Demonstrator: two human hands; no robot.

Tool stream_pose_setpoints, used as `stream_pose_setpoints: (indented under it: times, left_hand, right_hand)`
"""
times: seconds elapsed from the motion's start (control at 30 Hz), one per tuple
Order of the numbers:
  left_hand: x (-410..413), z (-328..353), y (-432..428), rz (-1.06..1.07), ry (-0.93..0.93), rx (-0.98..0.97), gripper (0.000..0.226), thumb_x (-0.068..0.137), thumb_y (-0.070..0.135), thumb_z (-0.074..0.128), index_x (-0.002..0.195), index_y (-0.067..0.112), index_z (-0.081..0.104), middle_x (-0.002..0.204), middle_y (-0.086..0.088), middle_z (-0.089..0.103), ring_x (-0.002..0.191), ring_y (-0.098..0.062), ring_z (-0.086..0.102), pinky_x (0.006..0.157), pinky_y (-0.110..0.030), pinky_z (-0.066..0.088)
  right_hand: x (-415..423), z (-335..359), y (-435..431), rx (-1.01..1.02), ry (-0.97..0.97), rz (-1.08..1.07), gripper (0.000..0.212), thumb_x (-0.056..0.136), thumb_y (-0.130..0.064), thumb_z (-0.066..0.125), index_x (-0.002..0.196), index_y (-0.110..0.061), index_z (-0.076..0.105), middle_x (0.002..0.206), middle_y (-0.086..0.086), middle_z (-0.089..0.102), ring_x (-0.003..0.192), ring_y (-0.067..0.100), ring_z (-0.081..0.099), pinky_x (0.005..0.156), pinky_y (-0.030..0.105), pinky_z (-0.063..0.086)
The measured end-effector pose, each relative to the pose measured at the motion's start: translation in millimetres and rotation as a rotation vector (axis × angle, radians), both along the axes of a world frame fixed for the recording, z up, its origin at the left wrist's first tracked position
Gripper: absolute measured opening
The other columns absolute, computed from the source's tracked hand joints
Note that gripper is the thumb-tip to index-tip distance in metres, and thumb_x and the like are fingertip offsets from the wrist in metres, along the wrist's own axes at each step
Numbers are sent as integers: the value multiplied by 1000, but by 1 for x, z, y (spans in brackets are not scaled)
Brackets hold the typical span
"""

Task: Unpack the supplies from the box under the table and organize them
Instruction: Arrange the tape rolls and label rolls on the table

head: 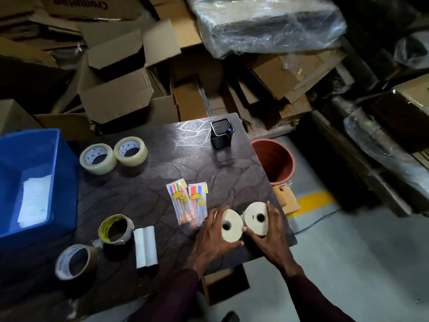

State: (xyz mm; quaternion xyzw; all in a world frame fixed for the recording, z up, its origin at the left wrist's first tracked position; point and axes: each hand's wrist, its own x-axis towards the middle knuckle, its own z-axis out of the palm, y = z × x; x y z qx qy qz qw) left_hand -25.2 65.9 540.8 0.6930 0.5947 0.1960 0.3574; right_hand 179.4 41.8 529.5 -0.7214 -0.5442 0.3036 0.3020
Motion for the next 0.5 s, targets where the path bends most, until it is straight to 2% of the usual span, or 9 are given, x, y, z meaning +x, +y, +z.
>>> stream_pose_setpoints:
  times: [0.2,0.37,0.5]
  left_hand:
    - [2,1,3,36,-63,29,97,50,61,79,134,40,37,127,17,42,115,-8,52,91,-34,50]
    - [2,5,11,47,-105,77,93,51,54,81,133,38,41,126,17,45,114,-4,51,91,-32,50]
    - [-5,17,27,78,-130,109,96,51,54,83,135,39,41,127,18,44,115,0,50,93,-25,48]
  right_hand:
    - [1,1,5,99,-107,-34,100,66,-58,83,147,-24,36,143,0,44,133,17,42,107,41,45]
    - [1,5,9,146,-199,-36,99,67,-65,79,145,-18,40,139,4,50,129,21,49,102,42,49]
    - [-5,17,27,203,-235,-50,97,68,-69,71,143,-12,46,136,9,55,125,26,54,98,38,50]
